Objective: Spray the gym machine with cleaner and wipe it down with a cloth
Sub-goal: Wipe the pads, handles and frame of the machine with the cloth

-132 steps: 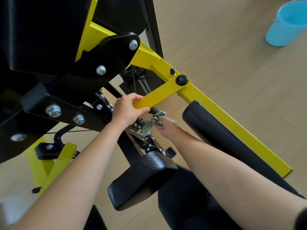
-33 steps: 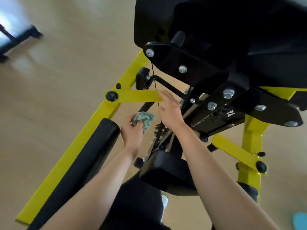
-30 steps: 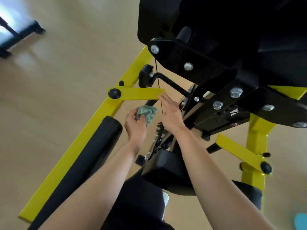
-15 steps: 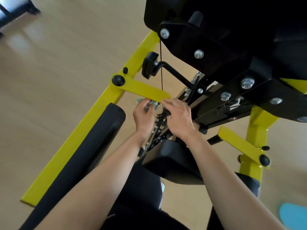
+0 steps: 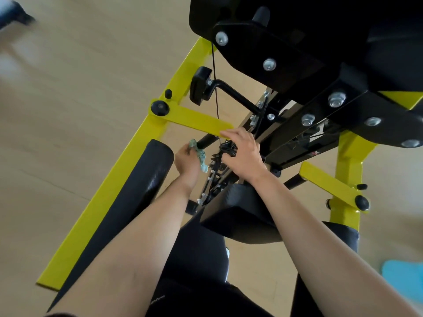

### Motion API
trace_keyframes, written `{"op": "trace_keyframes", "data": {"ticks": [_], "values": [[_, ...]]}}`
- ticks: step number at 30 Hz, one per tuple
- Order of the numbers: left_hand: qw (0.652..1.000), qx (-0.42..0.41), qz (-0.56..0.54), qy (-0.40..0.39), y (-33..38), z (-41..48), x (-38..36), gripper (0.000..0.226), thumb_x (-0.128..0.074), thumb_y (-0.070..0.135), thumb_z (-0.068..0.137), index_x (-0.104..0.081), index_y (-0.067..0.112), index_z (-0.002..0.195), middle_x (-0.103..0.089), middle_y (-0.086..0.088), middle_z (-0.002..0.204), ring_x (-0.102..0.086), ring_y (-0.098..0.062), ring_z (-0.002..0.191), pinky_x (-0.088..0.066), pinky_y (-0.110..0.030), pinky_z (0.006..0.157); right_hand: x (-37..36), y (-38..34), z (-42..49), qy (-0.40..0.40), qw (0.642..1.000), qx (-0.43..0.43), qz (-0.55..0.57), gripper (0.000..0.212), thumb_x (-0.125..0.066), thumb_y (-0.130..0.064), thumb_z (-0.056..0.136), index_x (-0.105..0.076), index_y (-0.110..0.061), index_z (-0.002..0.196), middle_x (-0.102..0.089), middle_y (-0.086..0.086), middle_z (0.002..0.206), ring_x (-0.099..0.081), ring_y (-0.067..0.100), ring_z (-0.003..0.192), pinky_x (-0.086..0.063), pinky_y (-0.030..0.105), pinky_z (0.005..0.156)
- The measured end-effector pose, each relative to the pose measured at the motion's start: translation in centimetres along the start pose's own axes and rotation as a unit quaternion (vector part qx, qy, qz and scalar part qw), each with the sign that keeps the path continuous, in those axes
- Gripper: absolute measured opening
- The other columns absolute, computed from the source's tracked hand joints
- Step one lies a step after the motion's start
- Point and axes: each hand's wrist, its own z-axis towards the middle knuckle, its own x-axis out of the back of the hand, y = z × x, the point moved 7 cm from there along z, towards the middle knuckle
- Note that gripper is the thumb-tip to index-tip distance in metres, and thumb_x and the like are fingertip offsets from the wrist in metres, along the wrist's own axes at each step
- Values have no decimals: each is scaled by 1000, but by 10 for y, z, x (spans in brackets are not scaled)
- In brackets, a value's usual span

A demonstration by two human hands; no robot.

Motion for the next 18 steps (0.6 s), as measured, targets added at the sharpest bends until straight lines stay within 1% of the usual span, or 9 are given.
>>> {"op": "trace_keyframes", "data": {"ticks": [2,3,5,6,8,10,13,16,18], "values": [[997,-75,32,3,21,-19,-1,23,-53,11,102,-74,10,112,-73,-1,97,-68,-24,91,-50,-29,78,-1,1,0,-1,1000,-2,9,58,-66,-11,87,-58,-26,143,-50,-7,138,-36,14,135,-15,31,104],[994,-103,25,-9,29,-30,-5,23,-54,11,101,-74,10,113,-73,0,100,-68,-22,92,-50,-29,81,-1,2,1,0,1000,-2,13,58,-66,-10,87,-59,-26,142,-50,-8,137,-37,14,134,-16,31,104],[992,-114,-43,-38,38,-45,-13,28,-56,9,100,-73,9,122,-73,-2,116,-69,-16,103,-54,-26,89,-1,3,1,6,1000,0,20,57,-66,-10,87,-60,-26,140,-50,-8,139,-39,14,133,-20,33,105],[990,-113,-72,-53,39,-50,-15,32,-56,5,99,-71,8,127,-69,-2,124,-67,-11,107,-54,-19,90,-1,4,1,12,1000,2,20,56,-67,-10,87,-61,-26,140,-50,-7,140,-39,16,132,-24,35,106],[986,-132,-77,-65,39,-53,-15,37,-56,-2,98,-68,5,132,-63,-4,131,-63,-5,109,-49,-6,86,-1,5,2,14,1000,2,25,56,-67,-11,86,-61,-26,140,-49,-6,145,-39,19,136,-29,43,113],[987,-147,-43,-54,37,-47,-12,35,-54,0,101,-66,3,134,-60,-10,134,-62,-13,114,-44,-2,85,-2,7,1,4,999,-4,36,61,-66,-8,85,-59,-27,143,-46,-5,152,-36,21,143,-27,48,119],[990,-129,52,-23,26,-27,-10,34,-48,7,106,-63,5,136,-62,-15,135,-59,-26,121,-34,-8,88,-2,8,0,-1,999,-12,49,65,-64,-5,84,-56,-27,145,-43,-5,156,-33,23,147,-24,50,122],[993,-92,75,-7,17,-13,-13,35,-41,11,108,-64,11,135,-67,-11,130,-61,-29,118,-37,-22,89,-3,8,0,-3,998,-13,55,66,-64,-5,84,-55,-26,145,-42,-5,157,-33,23,146,-26,50,122],[995,-65,80,-3,13,-7,-13,34,-40,13,108,-64,11,132,-68,-10,124,-62,-29,113,-39,-25,86,-4,8,1,-7,998,-10,59,66,-65,-4,84,-54,-26,146,-40,-4,157,-34,22,146,-26,48,123]]}}
